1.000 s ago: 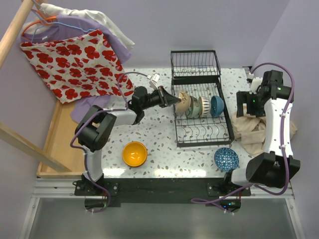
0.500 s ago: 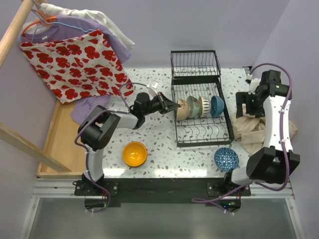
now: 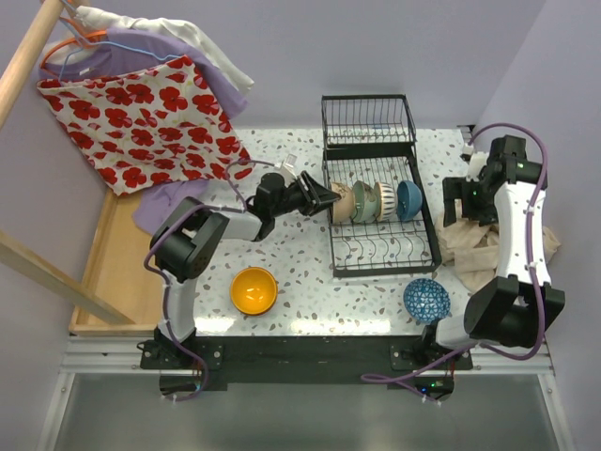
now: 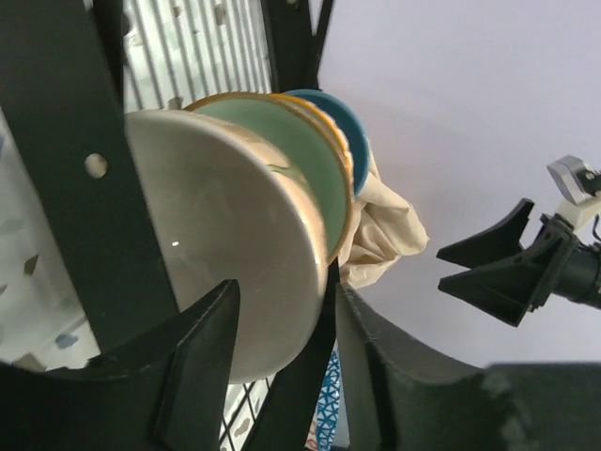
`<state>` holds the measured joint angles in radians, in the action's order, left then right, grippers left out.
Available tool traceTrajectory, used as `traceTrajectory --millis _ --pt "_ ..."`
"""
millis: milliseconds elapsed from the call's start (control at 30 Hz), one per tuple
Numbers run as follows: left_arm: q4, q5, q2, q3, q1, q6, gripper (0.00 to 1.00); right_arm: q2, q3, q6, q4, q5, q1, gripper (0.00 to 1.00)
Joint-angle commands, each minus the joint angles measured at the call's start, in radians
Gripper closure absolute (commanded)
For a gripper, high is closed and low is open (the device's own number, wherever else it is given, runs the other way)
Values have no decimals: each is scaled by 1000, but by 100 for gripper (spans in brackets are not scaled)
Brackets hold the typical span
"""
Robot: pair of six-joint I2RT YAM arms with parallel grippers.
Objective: Load the bowls into the dish rack
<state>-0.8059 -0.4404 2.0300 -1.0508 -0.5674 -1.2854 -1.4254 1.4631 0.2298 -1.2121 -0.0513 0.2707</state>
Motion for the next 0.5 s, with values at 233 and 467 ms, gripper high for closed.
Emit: traceTrajectory --millis 233,467 --pt "263 -26 -243 -14 66 283 35 82 -32 23 -12 -38 5 10" --pt "751 -211 -274 -173 87 772 34 163 -104 176 -53 -85 5 12"
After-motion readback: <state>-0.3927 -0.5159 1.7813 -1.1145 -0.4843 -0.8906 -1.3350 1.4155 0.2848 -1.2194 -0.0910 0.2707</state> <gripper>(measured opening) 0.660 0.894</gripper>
